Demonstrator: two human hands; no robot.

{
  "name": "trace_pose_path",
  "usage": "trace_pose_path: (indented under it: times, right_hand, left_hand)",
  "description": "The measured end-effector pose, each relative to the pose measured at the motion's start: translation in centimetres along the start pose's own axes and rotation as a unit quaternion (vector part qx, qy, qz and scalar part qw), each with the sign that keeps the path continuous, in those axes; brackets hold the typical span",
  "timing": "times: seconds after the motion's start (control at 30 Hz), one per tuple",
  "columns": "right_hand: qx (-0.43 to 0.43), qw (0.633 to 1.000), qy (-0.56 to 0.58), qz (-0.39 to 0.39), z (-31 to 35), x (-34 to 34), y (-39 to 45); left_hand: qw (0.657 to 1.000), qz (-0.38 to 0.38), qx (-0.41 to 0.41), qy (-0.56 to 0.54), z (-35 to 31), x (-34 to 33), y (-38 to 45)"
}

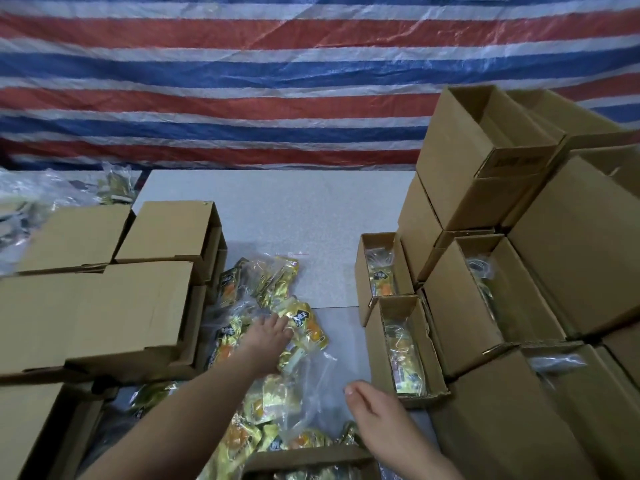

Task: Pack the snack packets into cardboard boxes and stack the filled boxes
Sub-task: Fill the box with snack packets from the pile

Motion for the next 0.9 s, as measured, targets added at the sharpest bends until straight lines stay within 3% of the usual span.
trace_pose_path:
  times: [0.1,0.23,0.3,0.5,0.7,0.8,0.9]
  right_hand:
    - [-0.006,1.000,0.019,-0.010,0.6,0.1,-0.5]
    - [0.004,0.990,0.126,-0.064,3.5,0.5,-1.5]
    - [0.050,0.978,0.178,-0.097,5.9,1.1,-2.2]
    - [0.166,0.958,0.217,-0.093,13.9,3.2,-2.9]
    - [0.198,0.948,0.244,-0.053,17.6,4.1,-3.5]
    - [0.220,0.927,0.305,0.002,18.1,3.8,-4.5]
    - [0.234,0.928,0.288,0.031,18.4,4.1,-5.2]
  left_hand:
    - [0.985,-0.066,0.023,-0.159,0.8,2.3,-2.6]
    - [0.904,-0.145,0.073,-0.396,2.5,7.2,-7.2]
    - [0.862,-0.180,0.075,-0.468,3.0,9.3,-9.8]
    - [0.798,-0.276,0.008,-0.536,1.6,15.0,-17.2]
    - [0.733,-0.345,-0.065,-0.583,-0.9,17.5,-21.7]
    - [0.701,-0.355,-0.059,-0.616,-1.5,18.3,-22.9]
    - [0.682,-0.329,-0.072,-0.650,-1.9,19.5,-23.8]
Point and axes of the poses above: each hand's wrist, its own y-axis towards the middle knuckle, its own x-axis out of the back of the hand, z = x × y, the point moved 3 cm from there along y, towards the middle knuckle, and after that the axes turned 7 degrees about z, right-handed, at the moved point
